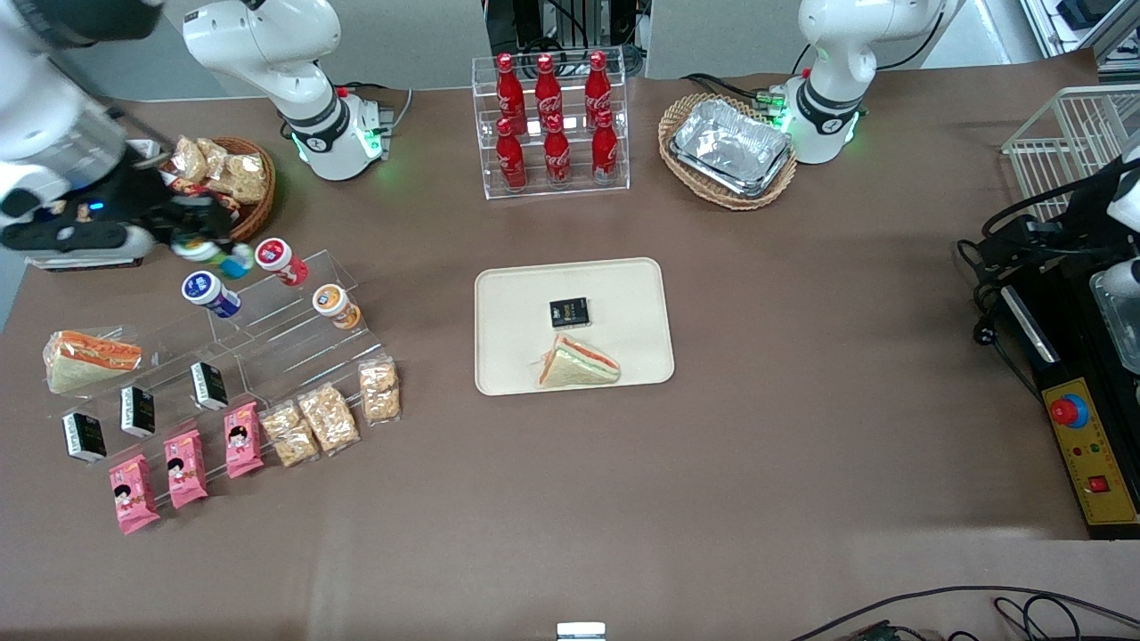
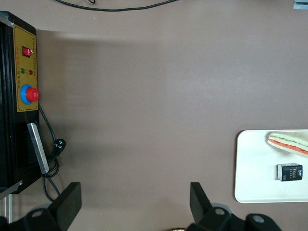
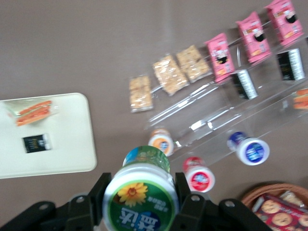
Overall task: Place green gum on tray
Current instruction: 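Carry the bottle over to the cream tray beside the black packet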
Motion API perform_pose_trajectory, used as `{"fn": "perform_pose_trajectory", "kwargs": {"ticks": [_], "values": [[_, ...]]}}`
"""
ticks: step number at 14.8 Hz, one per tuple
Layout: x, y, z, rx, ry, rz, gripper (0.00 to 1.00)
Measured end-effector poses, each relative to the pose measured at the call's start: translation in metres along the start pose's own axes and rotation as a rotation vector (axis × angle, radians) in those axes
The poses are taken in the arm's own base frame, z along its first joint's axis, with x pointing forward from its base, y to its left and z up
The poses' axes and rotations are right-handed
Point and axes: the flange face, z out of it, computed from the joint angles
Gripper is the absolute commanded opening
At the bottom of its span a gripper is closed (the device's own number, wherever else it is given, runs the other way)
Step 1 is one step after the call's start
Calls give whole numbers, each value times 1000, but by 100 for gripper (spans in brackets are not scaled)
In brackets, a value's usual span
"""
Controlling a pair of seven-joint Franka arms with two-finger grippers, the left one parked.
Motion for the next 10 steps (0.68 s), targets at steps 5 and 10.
{"fn": "perform_pose_trajectory", "kwargs": {"ticks": [5,10], "values": [[-27,-166,57,-17,-29,77,51],[-34,-251,199,-19,-24,125,51]]}}
